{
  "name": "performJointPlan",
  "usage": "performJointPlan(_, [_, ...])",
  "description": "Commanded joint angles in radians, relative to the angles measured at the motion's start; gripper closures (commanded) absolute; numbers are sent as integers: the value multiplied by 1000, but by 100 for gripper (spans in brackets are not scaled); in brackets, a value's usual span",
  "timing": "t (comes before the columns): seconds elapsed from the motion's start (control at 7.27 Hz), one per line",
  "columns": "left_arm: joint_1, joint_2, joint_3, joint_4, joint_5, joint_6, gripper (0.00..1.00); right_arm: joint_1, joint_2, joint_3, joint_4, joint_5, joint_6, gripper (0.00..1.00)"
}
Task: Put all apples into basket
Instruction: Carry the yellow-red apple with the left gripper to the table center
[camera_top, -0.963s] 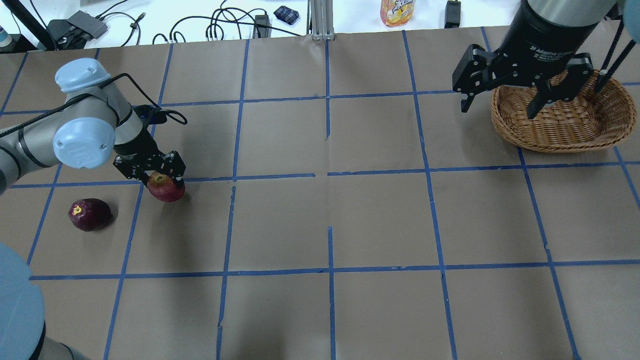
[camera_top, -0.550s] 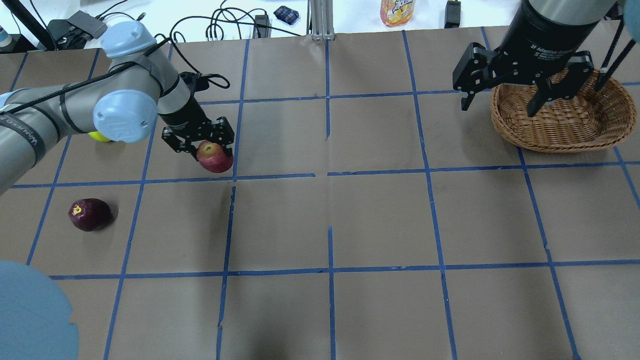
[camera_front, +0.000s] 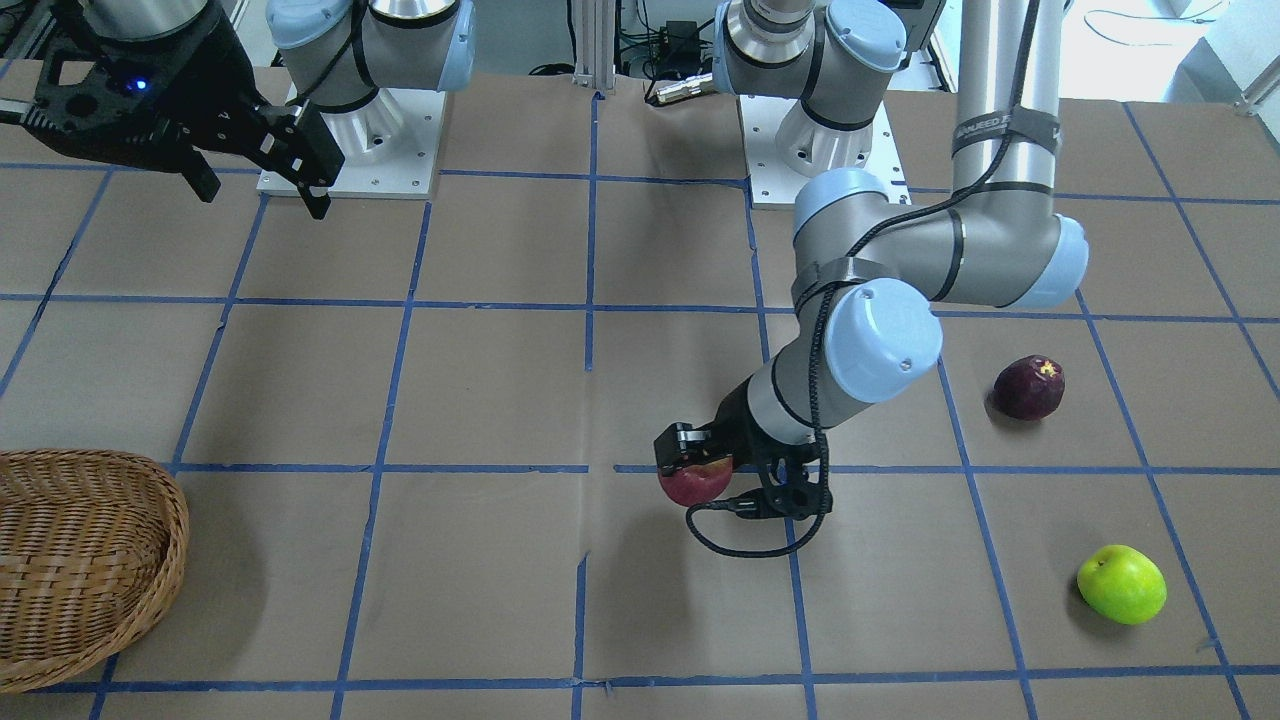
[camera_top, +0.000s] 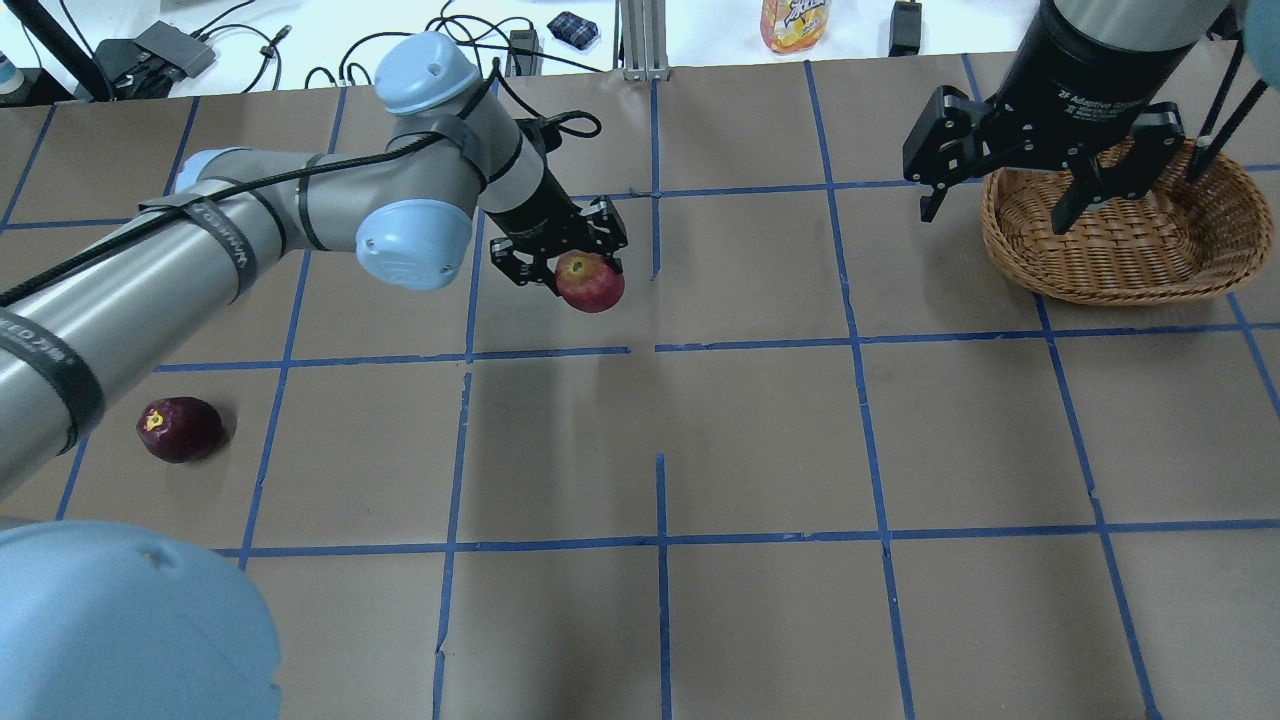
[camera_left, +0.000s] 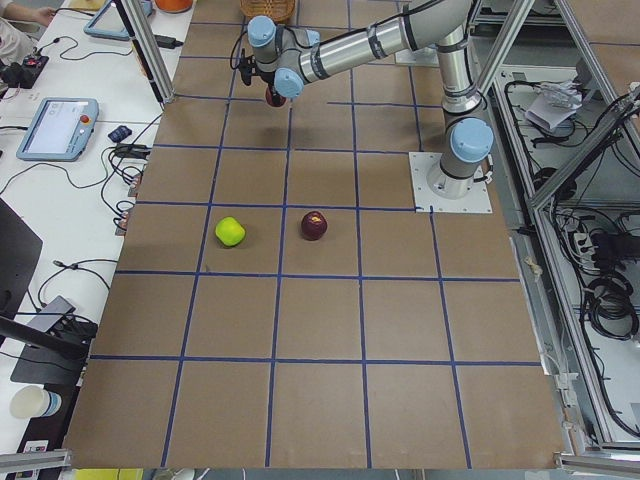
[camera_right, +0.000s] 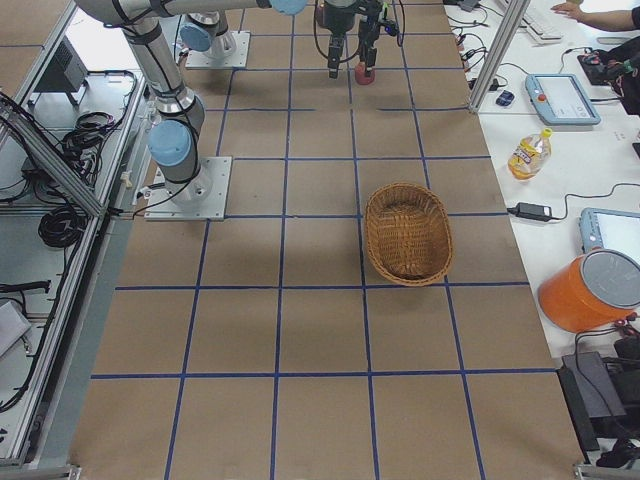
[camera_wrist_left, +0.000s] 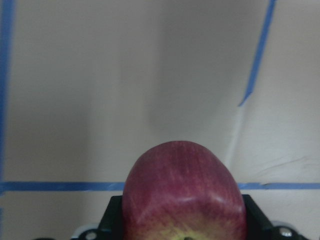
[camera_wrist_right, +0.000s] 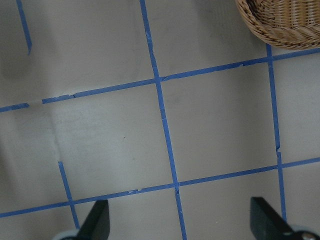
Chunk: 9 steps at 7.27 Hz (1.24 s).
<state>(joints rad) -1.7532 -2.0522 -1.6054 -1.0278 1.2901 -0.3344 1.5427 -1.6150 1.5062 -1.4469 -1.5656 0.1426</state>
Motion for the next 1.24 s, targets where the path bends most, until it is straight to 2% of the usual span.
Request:
performJointPlan(0.0, [-129,-52,48,20,171,-64,95,-4,1,0,11,-7,5,0])
performJointPlan(0.41, [-149,-95,55,25,175,-42,95,-9,9,3,-15,-7,-7,0])
performJointPlan(0.55, [-149,-105,56,25,169,-34,71,-12,10,15,-13,-10,-8,0])
performJointPlan(0.69, [-149,-112,55,23,169,-32,29,-10,10,34,-39,-4,5,0])
performJointPlan(0.83, [-149,-114,41,21,169,-32,0,-10,23,95,-52,-2,-3,0])
performJointPlan(0.96, [-146,-106,54,6,170,-31,0,-9,29,171,-141,1,6,0])
performJointPlan(1.1, [-141,-77,65,-49,163,-31,0,-6,24,192,-197,4,5,0])
